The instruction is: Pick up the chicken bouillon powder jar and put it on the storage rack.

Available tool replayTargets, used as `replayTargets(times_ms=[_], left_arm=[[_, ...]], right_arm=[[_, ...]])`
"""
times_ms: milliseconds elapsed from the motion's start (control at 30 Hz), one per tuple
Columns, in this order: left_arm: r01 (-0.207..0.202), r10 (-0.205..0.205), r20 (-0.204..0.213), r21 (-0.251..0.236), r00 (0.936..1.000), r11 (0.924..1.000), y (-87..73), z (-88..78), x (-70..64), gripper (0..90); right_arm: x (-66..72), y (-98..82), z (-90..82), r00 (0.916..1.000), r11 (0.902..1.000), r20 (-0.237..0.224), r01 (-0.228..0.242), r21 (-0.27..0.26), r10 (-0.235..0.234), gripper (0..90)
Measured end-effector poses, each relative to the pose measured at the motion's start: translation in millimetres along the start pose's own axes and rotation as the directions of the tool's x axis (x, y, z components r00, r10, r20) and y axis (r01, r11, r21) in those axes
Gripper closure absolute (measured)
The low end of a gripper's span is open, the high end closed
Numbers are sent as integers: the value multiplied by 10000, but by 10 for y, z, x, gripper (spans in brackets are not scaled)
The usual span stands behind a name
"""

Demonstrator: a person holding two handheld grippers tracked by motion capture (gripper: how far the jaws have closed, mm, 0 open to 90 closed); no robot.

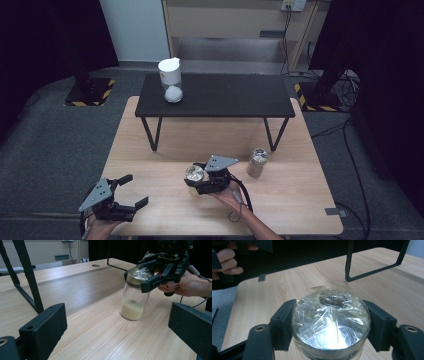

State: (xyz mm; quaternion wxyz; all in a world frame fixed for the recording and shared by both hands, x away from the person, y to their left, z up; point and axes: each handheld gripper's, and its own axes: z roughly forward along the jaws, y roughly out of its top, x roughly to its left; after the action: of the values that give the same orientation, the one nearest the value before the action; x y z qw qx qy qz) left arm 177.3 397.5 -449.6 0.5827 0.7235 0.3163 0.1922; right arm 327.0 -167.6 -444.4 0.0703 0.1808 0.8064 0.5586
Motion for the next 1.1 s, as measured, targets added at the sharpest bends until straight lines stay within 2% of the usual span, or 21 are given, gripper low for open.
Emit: replayTargets(times_ms=[100,167,600,800,1100], left_arm=[[7,-7,-1,4,10000,10000,0,1,2,11],[6,-6,5,4,10000,10000,0,0,2,11],[20,-20,27,17,10000,10000,0,2,8,11],[22,-22,51,30,10000,10000,1,6,10,11],[38,-39,91,77,10000,10000,5,13,16,12]], right_arm=[[40,-5,-2,9997,9998,110,200,-24,-200,347],[48,-3,-3,9997,9998,146,172,-22,-172,348],[43,121,-69,9996,9991,-28,289,307,-288,349],[47,259,-163,9991,9982,-95,411,430,-408,349],[12,440,-354,9995,9985,-36,310,449,-309,349]])
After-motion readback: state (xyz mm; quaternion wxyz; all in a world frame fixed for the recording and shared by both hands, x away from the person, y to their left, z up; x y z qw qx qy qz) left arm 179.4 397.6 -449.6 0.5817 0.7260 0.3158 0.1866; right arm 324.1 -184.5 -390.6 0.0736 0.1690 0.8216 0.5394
